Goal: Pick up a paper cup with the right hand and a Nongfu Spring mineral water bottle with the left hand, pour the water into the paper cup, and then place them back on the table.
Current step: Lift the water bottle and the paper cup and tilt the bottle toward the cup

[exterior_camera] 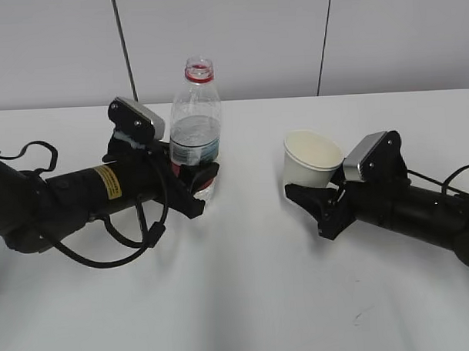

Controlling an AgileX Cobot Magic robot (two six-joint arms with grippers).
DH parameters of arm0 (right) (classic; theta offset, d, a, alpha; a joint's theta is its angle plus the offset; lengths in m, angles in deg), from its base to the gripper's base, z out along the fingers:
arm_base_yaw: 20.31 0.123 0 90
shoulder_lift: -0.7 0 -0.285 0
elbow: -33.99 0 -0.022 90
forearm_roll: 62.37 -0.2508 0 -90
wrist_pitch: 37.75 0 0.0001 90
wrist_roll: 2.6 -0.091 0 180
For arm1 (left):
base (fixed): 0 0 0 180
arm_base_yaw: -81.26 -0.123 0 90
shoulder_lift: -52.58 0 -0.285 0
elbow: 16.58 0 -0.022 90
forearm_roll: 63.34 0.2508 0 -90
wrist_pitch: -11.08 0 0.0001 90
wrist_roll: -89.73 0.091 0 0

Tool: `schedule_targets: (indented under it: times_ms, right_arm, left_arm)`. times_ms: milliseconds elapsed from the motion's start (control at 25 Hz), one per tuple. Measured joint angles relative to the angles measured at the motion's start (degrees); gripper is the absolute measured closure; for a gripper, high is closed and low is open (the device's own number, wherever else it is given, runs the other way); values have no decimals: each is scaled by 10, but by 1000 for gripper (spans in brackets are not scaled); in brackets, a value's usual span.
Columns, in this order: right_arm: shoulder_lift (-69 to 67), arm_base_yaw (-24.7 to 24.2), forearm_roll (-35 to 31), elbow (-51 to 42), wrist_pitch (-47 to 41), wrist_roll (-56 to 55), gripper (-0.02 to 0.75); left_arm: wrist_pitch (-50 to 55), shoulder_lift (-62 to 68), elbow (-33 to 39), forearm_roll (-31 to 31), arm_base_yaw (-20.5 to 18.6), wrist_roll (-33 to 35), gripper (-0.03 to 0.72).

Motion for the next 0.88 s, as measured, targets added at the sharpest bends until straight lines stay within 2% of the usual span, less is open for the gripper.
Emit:
schedule_targets:
  times_ms: [240, 600, 880]
  right_arm:
    - [39, 0, 45, 0, -16, -21, 276]
    - [45, 0, 96, 0, -53, -91, 276]
    - [45, 0, 114, 12, -76, -102, 277]
  left_arm:
    - [42, -45, 0, -4, 0, 69, 337]
    - [227, -80, -69, 3, 0, 97, 339]
    - [312, -80, -112, 68, 0, 117, 342]
